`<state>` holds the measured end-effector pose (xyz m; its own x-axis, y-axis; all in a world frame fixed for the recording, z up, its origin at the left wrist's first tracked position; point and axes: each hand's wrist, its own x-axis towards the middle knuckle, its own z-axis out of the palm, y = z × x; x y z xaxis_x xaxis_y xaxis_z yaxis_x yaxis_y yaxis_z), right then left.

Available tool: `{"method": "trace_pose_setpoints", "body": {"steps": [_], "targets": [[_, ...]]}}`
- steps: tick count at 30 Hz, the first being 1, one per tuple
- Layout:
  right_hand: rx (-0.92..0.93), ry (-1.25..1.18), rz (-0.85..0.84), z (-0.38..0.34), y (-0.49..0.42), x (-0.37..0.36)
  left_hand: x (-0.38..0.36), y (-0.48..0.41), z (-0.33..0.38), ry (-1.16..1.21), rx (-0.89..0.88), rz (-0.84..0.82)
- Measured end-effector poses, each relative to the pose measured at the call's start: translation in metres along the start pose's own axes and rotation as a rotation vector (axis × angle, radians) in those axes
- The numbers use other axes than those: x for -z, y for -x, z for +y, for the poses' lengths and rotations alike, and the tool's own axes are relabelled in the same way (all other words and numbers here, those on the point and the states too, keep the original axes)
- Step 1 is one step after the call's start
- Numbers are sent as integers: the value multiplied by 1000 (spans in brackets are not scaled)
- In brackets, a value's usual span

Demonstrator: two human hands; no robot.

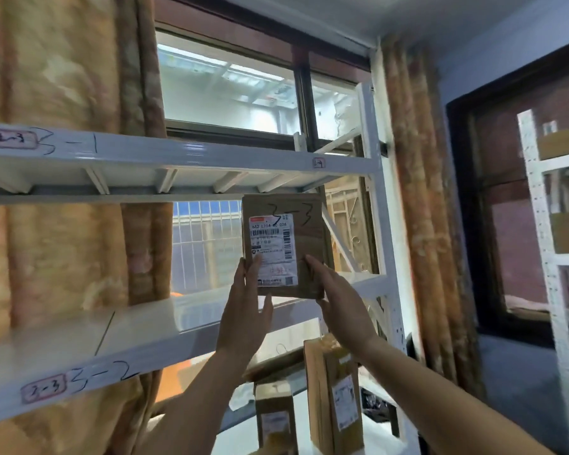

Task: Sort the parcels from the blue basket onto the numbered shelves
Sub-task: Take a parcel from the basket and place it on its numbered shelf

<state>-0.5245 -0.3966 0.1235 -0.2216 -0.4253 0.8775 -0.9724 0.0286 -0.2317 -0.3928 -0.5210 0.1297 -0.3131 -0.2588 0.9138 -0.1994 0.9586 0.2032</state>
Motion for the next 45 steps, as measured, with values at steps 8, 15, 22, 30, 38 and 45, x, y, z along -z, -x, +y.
{"method": "trace_pose_setpoints", "body": {"steps": [8, 15, 22, 30, 38, 45], "targets": [[38, 84, 27, 21, -36, -23, -26, -28, -31, -10, -41, 16], [151, -105, -5, -56, -69, -106, 66, -25, -93, -144, 62, 78], [240, -395, -171, -160, -63, -182, 170, 34, -142, -369, 283, 44], [264, -668, -383, -226, -53, -229, 228, 61, -169, -547, 517, -15], [260, -441, -680, -235, -62, -240, 231, 54, -193, -636, 701, -257], [218, -90, -676, -239, -44, -245, 220, 62, -170, -1003, 631, -422]]}}
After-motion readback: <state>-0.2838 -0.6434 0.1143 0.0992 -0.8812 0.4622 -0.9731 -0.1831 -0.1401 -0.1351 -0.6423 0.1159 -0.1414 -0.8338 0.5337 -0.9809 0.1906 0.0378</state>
